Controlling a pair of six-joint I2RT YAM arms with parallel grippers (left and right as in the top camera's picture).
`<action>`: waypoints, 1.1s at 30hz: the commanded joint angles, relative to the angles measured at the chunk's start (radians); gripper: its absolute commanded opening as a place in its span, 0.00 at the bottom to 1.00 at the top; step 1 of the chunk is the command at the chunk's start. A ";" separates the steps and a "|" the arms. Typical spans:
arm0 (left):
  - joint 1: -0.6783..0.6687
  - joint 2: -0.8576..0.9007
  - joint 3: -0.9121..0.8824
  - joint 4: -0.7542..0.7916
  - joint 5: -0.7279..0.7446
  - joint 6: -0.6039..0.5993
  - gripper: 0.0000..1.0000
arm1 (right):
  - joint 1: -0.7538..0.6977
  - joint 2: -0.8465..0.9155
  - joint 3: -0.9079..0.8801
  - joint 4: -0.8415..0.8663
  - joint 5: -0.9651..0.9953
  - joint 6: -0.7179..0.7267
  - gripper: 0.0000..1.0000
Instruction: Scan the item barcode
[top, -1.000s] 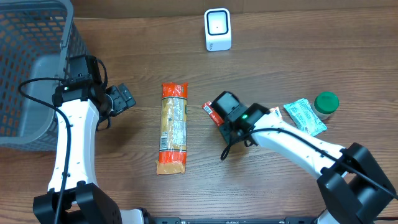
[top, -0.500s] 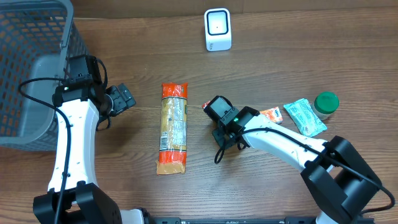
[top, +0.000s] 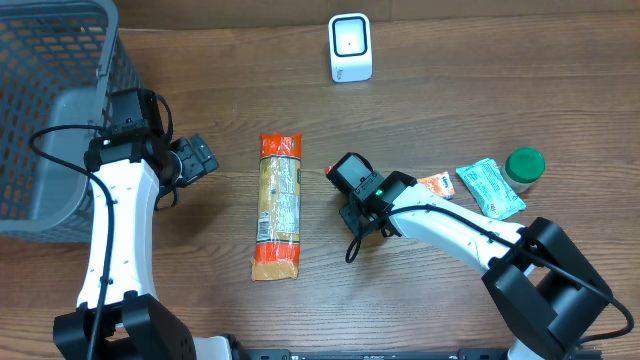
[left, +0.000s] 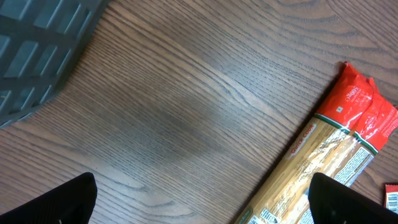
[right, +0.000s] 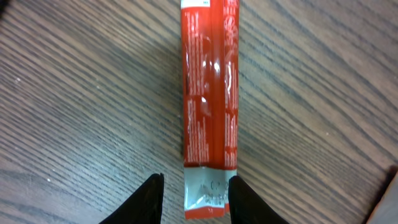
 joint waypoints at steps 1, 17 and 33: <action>0.000 -0.001 0.001 0.000 -0.006 -0.006 1.00 | 0.000 0.007 -0.002 0.011 0.006 -0.008 0.36; 0.000 -0.001 0.001 0.000 -0.006 -0.006 1.00 | -0.002 0.106 -0.004 0.034 0.037 -0.040 0.31; 0.000 -0.001 0.001 0.000 -0.006 -0.006 1.00 | -0.057 -0.075 0.052 -0.020 -0.358 -0.028 0.04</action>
